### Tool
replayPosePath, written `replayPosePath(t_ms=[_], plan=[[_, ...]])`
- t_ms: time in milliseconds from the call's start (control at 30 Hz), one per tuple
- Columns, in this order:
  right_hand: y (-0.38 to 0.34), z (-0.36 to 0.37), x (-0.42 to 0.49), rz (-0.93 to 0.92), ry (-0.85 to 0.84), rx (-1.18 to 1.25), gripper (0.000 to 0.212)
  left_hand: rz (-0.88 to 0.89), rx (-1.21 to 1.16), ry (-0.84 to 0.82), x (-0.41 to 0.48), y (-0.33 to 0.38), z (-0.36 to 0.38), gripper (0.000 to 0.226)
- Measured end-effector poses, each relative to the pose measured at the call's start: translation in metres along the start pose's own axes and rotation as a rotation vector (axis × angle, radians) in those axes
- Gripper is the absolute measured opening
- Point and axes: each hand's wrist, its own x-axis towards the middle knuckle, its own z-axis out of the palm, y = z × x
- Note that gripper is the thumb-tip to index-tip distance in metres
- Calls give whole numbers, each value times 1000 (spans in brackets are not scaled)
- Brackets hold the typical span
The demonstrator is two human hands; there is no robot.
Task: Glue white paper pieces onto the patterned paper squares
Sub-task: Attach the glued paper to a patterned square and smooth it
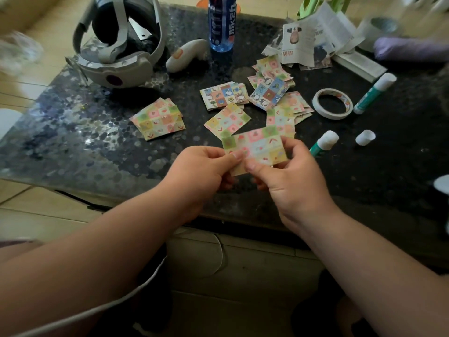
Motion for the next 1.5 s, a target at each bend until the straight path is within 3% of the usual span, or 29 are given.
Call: replayPosePath(t_ms=[200,333,467,567,633,733,833,900,967,1167,1333,1500], plan=[[10,2,13,38,34,-262,65,42,513,65,9,-7,-11,27],[18,-4,15,33,3,-594,75,302,1008,162,4,-16,-19,19],[24,-9,14,-52,-3,-767,81,686,1255,-13,-13,-39,-6,36],[20,-10,12,-91,-36,-880,88,617,1390,-174,-25,-56,3,61],[18,-11,7,-131,-42,-1016,90,600,1462,-195,-28,-57,4,69],[15,-10,-10,-332,-27,-1455,74,596,1518,-233,-27,-52,2,71],[21,-10,-30,-367,-336,-1668,70,537,1580,-322,-28,-51,0,73],[27,-12,-41,-330,-505,-1676,76,491,1619,-361,-29,-51,-1,76],[31,-15,-47,-303,-553,-1612,81,459,1639,-377,-30,-51,0,80],[36,-14,-48,-360,-545,-1516,93,459,1612,-395,-28,-52,1,87],[38,-11,-28,-211,-498,-1802,101,427,1637,-382,-25,-49,3,93],[30,-8,-10,-94,-467,-1863,122,414,1720,-366,-28,-50,7,95]])
